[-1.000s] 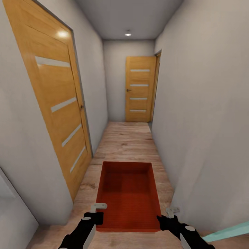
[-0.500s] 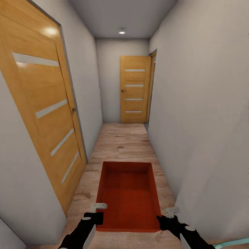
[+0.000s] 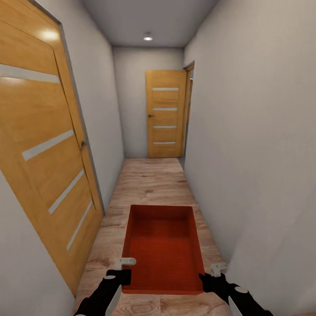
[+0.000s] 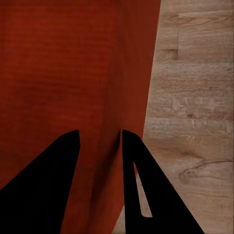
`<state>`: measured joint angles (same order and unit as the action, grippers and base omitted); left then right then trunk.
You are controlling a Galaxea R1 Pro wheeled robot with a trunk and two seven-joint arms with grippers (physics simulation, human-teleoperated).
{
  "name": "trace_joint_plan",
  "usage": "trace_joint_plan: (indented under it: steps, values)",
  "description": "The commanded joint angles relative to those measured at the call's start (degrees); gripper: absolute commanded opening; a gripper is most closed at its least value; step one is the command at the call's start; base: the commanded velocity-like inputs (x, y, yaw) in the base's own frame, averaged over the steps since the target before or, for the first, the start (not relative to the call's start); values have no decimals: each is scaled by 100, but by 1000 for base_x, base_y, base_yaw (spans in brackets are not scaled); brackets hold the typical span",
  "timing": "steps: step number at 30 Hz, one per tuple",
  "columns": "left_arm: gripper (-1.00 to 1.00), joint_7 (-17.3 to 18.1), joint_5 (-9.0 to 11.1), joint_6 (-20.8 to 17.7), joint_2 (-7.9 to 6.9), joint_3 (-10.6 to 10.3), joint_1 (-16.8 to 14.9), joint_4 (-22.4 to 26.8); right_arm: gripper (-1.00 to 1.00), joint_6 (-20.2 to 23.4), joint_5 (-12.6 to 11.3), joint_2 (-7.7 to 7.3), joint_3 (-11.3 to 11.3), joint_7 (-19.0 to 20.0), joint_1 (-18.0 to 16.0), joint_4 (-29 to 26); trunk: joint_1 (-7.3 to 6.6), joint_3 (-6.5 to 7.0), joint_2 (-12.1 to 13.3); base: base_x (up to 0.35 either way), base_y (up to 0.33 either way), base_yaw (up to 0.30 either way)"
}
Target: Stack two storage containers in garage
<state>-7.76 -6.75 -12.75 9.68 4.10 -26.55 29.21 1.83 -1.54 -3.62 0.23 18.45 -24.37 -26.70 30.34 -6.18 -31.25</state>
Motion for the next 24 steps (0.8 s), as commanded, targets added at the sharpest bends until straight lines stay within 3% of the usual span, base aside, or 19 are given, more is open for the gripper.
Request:
trace_joint_plan:
  steps: [1, 11, 24]
  values:
    - [-100, -15, -20, -43, 7, 310, -9, 155, -100, 19, 31, -8, 39, 1, 3, -10, 5, -11, -9, 315, 122, 0]
    - [-100, -15, -20, -43, 8, 310, -9, 155, -100, 19, 30, -8, 39, 7, 3, -10, 5, -11, -9, 315, 109, 73]
    - [-100, -15, -20, -43, -1, 310, -9, 155, -100, 19, 31, -8, 39, 1, 3, -10, 5, -11, -9, 322, 8, 1]
